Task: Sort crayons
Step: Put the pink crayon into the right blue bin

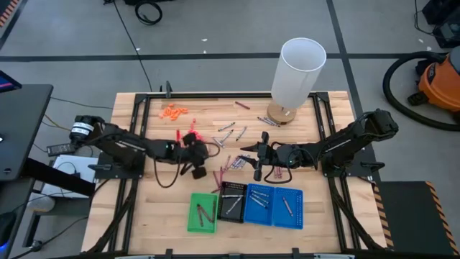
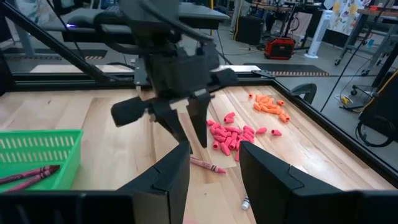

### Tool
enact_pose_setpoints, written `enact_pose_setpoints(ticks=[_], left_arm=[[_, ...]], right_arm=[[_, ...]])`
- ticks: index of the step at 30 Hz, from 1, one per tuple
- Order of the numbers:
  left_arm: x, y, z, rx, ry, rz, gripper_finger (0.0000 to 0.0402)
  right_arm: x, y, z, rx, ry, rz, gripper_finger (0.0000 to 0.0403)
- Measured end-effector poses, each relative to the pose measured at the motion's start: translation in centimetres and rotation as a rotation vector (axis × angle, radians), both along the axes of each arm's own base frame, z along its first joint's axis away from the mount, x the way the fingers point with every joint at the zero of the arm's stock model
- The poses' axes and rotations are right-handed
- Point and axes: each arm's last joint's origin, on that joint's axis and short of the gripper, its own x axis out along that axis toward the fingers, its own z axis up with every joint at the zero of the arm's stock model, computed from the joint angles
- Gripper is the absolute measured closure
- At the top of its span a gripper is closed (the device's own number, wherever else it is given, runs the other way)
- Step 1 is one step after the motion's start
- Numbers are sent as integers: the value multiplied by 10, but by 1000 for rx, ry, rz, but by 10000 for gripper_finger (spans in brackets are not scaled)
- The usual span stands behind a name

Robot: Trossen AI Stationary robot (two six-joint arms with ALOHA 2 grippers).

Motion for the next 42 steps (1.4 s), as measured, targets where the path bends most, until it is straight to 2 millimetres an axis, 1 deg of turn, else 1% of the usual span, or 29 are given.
enact_pose_setpoints(ticks=[5, 11, 16, 18, 23, 29, 33, 35, 40, 42], left_arm=[[1, 11, 0, -115, -36, 103, 259], [3, 13, -14, -129, 22, 127, 221], [4, 12, -31, -126, 94, 138, 219], [5, 12, -34, -123, 104, 140, 223], [6, 12, -37, -123, 118, 140, 253], [5, 12, -38, -129, 136, 134, 320], [4, 11, -38, -113, 145, 117, 367], [4, 9, -37, -84, 148, 91, 385], [7, 4, -33, 8, 100, 34, 391], [11, 3, -28, 56, 54, 13, 391]], right_arm=[[0, 0, 0, -1, -1, 0, 256], [0, 0, 0, -1, -1, 0, 256], [0, 0, 0, -1, -1, 0, 256], [0, 0, 0, -1, -1, 0, 256], [0, 0, 0, -1, -1, 0, 256], [0, 0, 0, -1, 0, 0, 256], [0, 0, -1, 5, 6, -1, 256], [0, 0, -1, 11, 5, -3, 256], [0, 0, -1, 14, 4, -3, 256], [0, 0, 0, 8, -7, -2, 256]])
